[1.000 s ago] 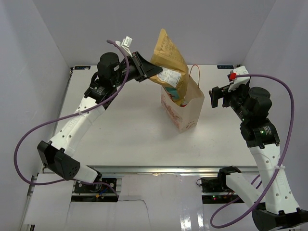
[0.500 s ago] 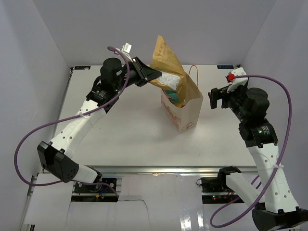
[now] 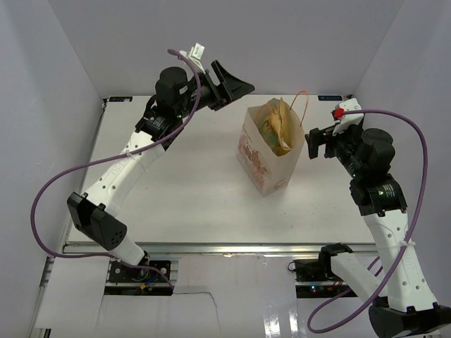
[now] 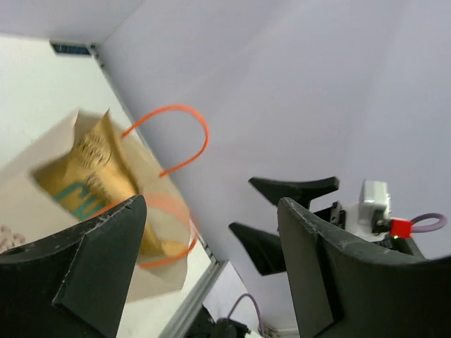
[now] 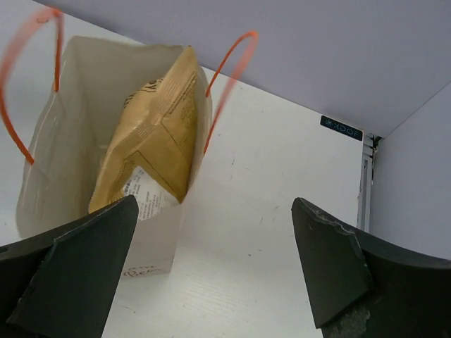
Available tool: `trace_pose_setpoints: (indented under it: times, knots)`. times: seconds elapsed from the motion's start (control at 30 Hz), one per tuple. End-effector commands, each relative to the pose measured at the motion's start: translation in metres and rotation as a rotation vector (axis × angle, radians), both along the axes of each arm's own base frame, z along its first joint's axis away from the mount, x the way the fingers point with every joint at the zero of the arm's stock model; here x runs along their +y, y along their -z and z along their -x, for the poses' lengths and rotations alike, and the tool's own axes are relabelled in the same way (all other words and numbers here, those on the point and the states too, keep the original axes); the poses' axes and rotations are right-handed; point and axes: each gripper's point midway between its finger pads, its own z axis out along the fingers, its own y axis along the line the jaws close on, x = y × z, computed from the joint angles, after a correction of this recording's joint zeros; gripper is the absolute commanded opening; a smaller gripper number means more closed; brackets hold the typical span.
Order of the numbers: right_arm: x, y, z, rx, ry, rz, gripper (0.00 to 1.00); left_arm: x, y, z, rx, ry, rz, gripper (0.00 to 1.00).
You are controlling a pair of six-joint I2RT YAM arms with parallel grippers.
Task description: Place the snacks into the paper bag
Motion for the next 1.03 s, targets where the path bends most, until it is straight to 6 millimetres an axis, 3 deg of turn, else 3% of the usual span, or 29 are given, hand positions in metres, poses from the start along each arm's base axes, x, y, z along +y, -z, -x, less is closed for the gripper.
trace_pose_setpoints:
  times: [0.0, 0.07, 0.1, 0.17, 0.2, 0.27, 0.3, 0.33, 0.37, 0.4, 0.43, 0.5, 0.6, 0.77, 1.0]
  knots:
    - [-0.001, -0.009, -0.001, -0.033, 0.002, -0.019, 0.95, 0.006, -0.067, 0.009, -0.212, 0.000, 0.001, 0.86]
    - [-0.001, -0.007, -0.002, -0.022, -0.003, -0.015, 0.93, 0.012, -0.077, 0.007, -0.256, -0.029, -0.040, 0.86]
    - [-0.001, -0.002, -0.002, 0.005, -0.003, -0.011, 0.92, 0.024, -0.095, 0.006, -0.333, -0.094, -0.071, 0.89]
    - [-0.001, 0.000, -0.003, 0.026, -0.008, -0.007, 0.90, 0.042, -0.098, 0.007, -0.370, -0.169, -0.135, 0.91]
    - [-0.002, 0.008, -0.003, 0.063, -0.008, 0.000, 0.90, 0.063, -0.101, 0.010, -0.419, -0.254, -0.188, 0.94]
    - [-0.004, 0.011, -0.003, 0.092, -0.002, 0.000, 0.90, 0.087, -0.091, 0.016, -0.432, -0.339, -0.249, 0.98]
    - [-0.006, 0.022, -0.005, 0.140, 0.009, 0.007, 0.90, 0.094, -0.051, 0.013, -0.377, -0.357, -0.322, 0.98]
    - [-0.013, 0.021, -0.006, 0.158, 0.048, -0.002, 0.90, 0.124, -0.058, 0.029, -0.404, -0.454, -0.334, 0.98]
    - [-0.017, 0.025, -0.007, 0.183, 0.069, -0.005, 0.90, 0.134, -0.043, 0.035, -0.385, -0.477, -0.358, 0.98]
    - [-0.020, 0.039, -0.007, 0.244, 0.091, -0.005, 0.90, 0.140, 0.006, 0.035, -0.317, -0.481, -0.430, 0.98]
    - [-0.025, 0.041, -0.007, 0.271, 0.133, -0.020, 0.90, 0.159, 0.006, 0.053, -0.323, -0.523, -0.418, 0.98]
    - [-0.033, 0.052, -0.006, 0.321, 0.187, -0.023, 0.90, 0.171, 0.037, 0.067, -0.279, -0.534, -0.448, 0.98]
    - [-0.045, 0.061, 0.000, 0.337, 0.260, -0.015, 0.90, 0.192, 0.105, 0.089, -0.169, -0.544, -0.520, 0.98]
    - [-0.050, 0.065, 0.008, 0.332, 0.288, -0.021, 0.90, 0.212, 0.126, 0.117, -0.131, -0.575, -0.475, 0.98]
    - [-0.054, 0.070, 0.009, 0.311, 0.294, 0.010, 0.90, 0.209, 0.151, 0.125, -0.090, -0.532, -0.481, 0.98]
